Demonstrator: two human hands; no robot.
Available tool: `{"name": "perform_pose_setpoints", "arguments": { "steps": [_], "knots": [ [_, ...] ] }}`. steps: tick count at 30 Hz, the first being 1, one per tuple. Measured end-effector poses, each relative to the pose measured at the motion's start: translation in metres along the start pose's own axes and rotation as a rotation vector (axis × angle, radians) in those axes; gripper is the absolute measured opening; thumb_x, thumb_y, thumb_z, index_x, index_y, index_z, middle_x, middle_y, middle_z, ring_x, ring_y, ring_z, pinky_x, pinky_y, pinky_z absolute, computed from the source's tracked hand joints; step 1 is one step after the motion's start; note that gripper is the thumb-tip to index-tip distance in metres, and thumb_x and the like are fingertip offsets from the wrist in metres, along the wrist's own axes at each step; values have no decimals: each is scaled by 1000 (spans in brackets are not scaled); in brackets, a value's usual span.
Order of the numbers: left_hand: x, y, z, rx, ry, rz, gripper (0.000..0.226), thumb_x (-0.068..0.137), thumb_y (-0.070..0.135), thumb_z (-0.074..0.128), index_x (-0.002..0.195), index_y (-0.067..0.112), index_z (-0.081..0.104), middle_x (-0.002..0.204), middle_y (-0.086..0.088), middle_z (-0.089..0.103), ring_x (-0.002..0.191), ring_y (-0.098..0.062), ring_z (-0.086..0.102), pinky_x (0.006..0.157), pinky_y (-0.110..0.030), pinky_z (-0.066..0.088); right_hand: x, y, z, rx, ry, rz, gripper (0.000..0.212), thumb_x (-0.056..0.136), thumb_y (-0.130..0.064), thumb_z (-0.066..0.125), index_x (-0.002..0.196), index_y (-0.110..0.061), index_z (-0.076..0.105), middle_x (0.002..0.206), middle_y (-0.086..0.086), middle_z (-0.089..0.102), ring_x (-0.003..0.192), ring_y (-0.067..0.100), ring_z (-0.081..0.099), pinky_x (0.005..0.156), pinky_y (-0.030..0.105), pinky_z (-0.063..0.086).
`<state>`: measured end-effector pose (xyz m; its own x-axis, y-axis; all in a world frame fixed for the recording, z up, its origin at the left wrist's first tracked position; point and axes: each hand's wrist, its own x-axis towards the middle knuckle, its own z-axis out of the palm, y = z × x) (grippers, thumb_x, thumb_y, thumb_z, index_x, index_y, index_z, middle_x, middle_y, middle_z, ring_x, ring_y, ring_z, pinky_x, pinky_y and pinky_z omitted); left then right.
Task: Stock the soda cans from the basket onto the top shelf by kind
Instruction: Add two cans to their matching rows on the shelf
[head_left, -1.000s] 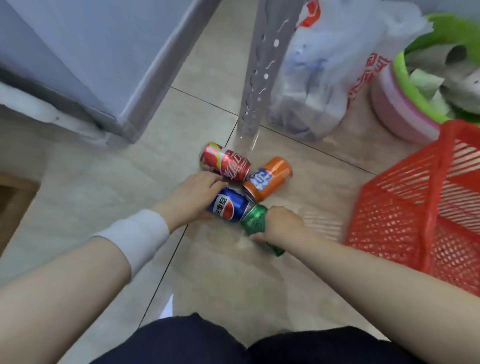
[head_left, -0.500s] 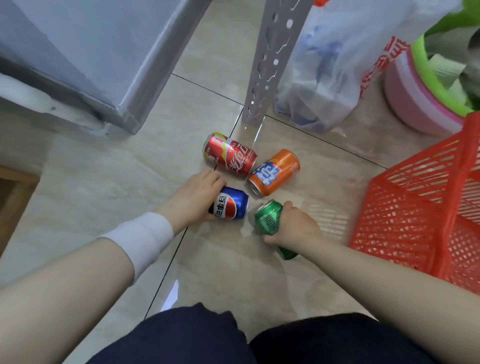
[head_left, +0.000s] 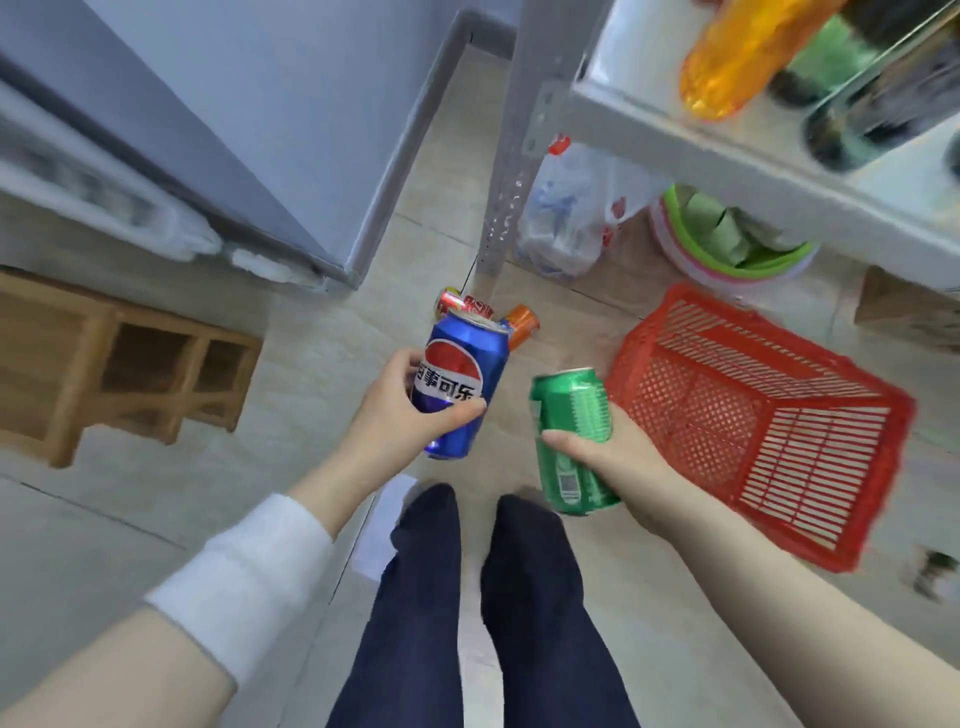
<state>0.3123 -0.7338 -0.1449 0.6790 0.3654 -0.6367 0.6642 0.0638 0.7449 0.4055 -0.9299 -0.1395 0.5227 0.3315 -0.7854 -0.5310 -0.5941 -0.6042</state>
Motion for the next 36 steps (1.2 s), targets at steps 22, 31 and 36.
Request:
{"name": "perform_pose_setpoints", "arguments": {
  "steps": [22,31,36],
  "knots": [
    [-276,348,6,-89,-245,521,41,70,25,74,101,29,46,92,10,61,73,11,58,60,-5,47,-389,-209,-116,734,30,-549,99,49,-46,86,130,-6,47,119,17,64,105,33,64,74,41,56],
    [-294,440,72,-101,-210,719,50,63,30,74,104,22,46,89,4,60,67,12,57,58,-5,44,-429,-240,-211,778,90,-732,88,31,-38,93,106,-3,63,95,18,71,82,29,71,63,40,57],
    [-293,484,116,-112,-144,790,49,59,34,73,99,27,45,90,6,60,67,14,57,56,-3,44,-432,-257,-275,633,213,-852,95,36,-38,92,112,4,54,105,28,64,90,41,64,74,48,54]
  ]
}}
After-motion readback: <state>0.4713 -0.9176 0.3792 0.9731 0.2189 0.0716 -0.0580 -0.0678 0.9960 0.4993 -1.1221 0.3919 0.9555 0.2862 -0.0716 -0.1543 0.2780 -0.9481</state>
